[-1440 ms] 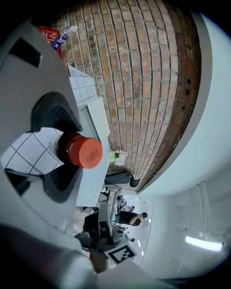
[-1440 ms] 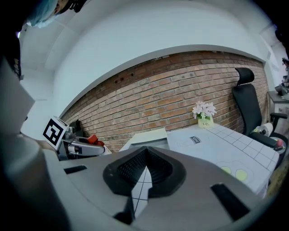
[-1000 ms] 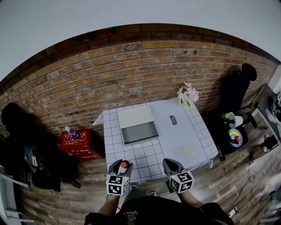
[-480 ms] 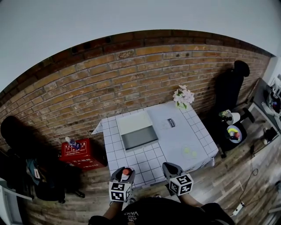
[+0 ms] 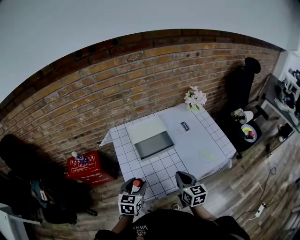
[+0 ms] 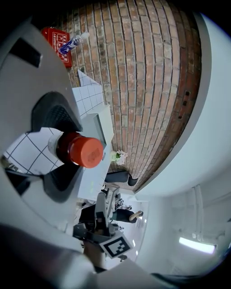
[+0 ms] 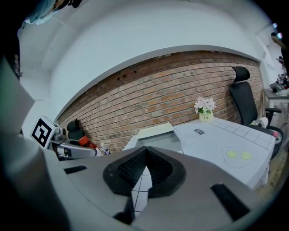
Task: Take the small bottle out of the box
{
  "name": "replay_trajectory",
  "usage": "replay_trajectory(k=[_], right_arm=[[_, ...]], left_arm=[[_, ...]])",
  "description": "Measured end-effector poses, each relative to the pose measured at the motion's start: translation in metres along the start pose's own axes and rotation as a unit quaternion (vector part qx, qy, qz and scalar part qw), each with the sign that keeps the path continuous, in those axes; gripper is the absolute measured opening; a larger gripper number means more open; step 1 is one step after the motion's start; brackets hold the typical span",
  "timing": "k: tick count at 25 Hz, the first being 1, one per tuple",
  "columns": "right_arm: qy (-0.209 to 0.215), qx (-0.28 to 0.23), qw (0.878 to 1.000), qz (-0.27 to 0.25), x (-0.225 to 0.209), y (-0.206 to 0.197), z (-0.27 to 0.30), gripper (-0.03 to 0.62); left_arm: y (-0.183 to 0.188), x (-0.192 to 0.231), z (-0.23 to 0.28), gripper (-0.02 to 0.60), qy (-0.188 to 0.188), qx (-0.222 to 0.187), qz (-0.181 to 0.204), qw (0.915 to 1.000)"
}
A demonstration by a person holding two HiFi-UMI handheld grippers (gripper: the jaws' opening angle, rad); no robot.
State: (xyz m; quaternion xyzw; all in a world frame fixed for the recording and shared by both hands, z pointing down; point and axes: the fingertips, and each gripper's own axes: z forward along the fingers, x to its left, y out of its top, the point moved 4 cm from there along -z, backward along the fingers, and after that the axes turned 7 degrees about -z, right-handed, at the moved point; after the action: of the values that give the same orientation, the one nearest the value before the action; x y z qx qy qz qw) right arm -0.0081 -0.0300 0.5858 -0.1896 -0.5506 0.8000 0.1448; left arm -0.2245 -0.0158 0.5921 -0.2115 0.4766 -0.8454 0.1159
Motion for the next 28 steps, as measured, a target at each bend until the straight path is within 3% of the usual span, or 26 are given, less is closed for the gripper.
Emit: replay_trajectory(k=[15,28], right_arm=[[-0.043,0.018,0.999,-0.006,0.047,-0.009,0.014,-0.002],[-0.058,0.013,0.998,-0.008,0.068,-0.013,0.02,-0.002]], left_arm=[[-0.002,0.052,-0.024,0.225,-0.019,0.003,0.003,0.9998],[-0.012,0.07,-0.045,0.225,-0.018,0.002,0.002,0.9998]])
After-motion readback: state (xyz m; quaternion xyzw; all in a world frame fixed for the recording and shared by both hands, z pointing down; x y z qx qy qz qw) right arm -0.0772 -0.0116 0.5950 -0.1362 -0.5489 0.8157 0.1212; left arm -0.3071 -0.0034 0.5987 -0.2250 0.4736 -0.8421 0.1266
